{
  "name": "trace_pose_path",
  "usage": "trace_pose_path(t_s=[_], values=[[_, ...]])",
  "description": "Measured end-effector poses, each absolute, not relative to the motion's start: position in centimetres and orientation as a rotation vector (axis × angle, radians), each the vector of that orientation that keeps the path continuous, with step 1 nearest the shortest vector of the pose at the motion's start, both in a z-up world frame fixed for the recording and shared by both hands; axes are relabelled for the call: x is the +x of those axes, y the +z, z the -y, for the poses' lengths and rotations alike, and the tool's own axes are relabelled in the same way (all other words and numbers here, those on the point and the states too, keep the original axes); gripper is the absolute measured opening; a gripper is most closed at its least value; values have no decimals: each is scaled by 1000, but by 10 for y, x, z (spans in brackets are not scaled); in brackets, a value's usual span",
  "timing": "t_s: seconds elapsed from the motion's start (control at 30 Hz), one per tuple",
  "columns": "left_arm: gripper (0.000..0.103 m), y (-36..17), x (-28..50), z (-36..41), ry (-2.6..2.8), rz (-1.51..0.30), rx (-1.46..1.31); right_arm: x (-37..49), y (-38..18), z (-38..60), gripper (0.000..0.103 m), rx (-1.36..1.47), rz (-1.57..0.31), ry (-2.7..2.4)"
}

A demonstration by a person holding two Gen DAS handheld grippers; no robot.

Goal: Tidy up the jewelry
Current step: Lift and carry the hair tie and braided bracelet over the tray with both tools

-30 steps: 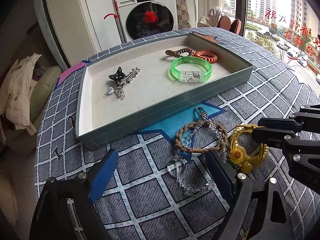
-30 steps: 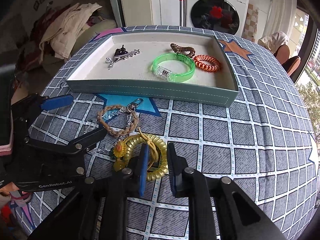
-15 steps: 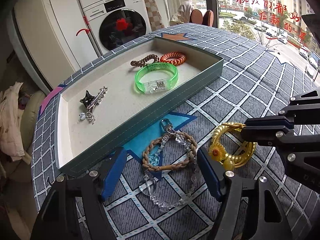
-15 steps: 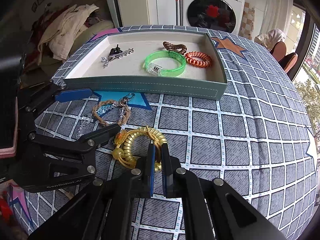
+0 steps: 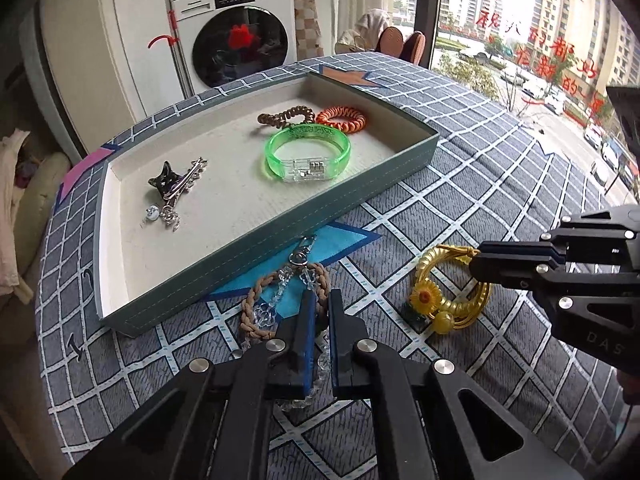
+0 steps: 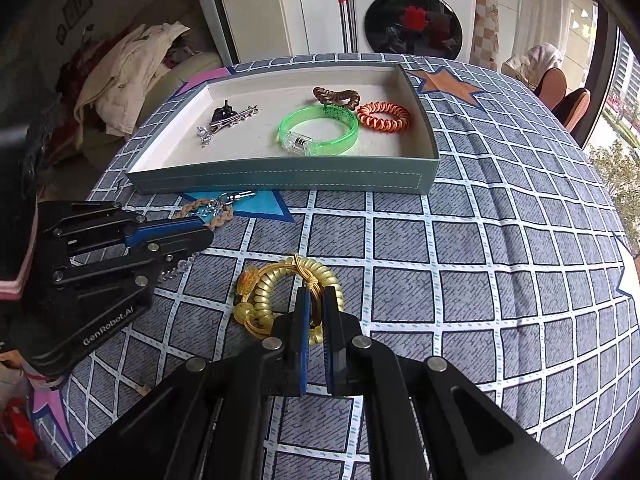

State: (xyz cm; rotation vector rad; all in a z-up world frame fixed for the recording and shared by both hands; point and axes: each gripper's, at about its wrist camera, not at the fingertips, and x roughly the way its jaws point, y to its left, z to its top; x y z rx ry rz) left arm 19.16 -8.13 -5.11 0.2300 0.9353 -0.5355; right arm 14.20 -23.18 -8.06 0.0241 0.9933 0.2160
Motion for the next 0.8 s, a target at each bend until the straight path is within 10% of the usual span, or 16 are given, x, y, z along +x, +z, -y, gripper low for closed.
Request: trace_pose_path(t_s=[0.8], values=[[26,3,191,-21,-515,-893,-306,140,-51,226,6,78,-931,251]])
